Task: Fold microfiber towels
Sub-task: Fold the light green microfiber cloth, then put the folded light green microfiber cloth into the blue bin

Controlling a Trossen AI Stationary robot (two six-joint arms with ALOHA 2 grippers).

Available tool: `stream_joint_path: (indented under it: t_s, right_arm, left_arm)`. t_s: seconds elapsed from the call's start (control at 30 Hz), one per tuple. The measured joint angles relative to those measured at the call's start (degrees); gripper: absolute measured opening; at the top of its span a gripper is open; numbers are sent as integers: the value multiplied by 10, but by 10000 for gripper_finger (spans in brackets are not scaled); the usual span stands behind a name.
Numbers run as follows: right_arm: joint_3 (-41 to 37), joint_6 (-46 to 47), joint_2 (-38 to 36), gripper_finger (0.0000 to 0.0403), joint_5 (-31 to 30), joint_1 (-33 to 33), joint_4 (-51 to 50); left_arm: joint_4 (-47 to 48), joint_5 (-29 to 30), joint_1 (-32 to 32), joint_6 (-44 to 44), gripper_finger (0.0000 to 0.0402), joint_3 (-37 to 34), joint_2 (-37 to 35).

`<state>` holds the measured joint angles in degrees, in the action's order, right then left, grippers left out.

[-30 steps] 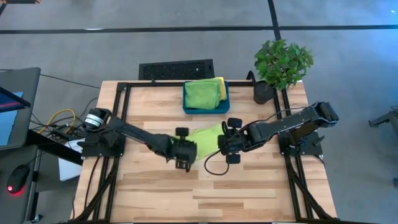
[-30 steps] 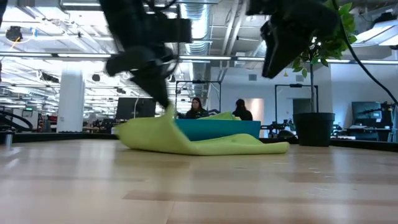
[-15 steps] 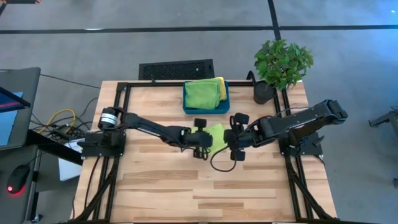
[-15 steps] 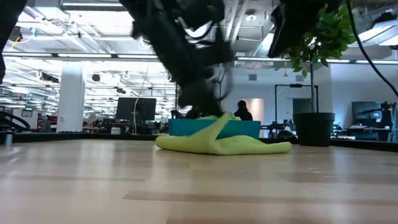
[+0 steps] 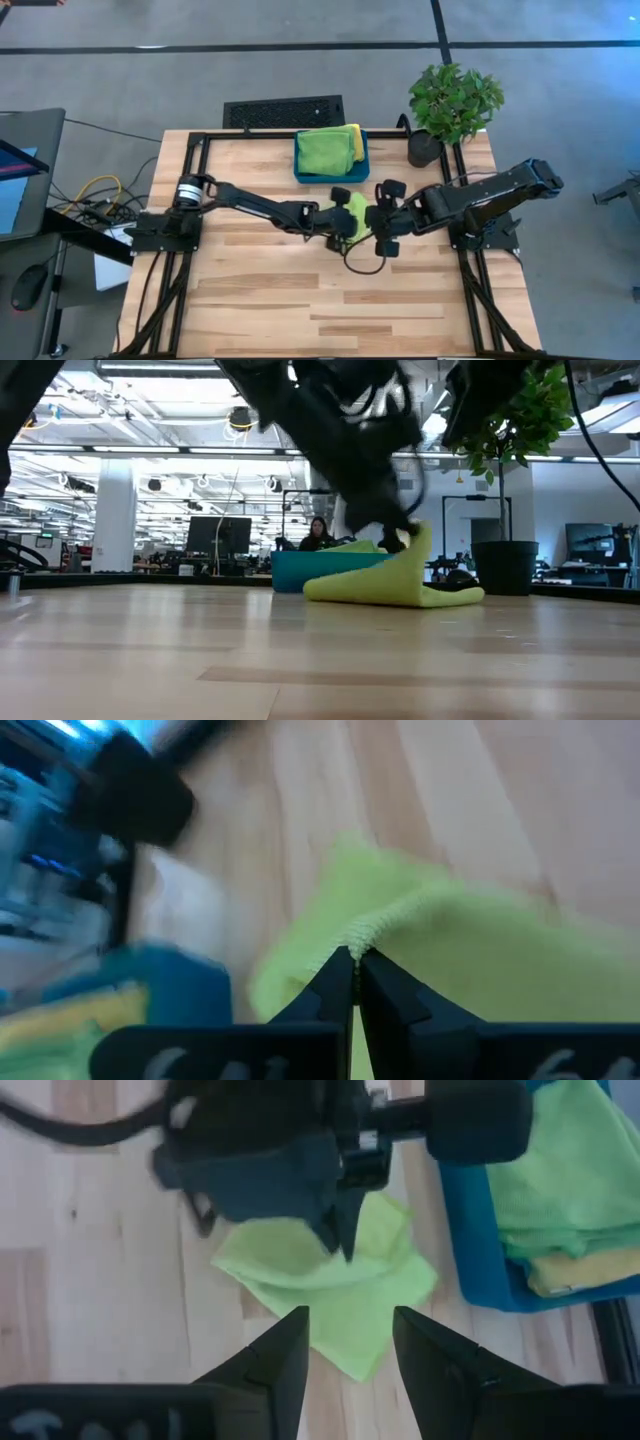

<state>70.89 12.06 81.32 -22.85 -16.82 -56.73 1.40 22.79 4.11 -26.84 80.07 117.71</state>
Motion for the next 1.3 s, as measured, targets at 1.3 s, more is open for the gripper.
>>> stream_joint_path:
  t_s: [1.3]
  right_arm:
    - [-21, 30, 0, 164, 3, -8, -15]
  left_arm:
    - [38, 96, 3, 6, 152, 73, 70]
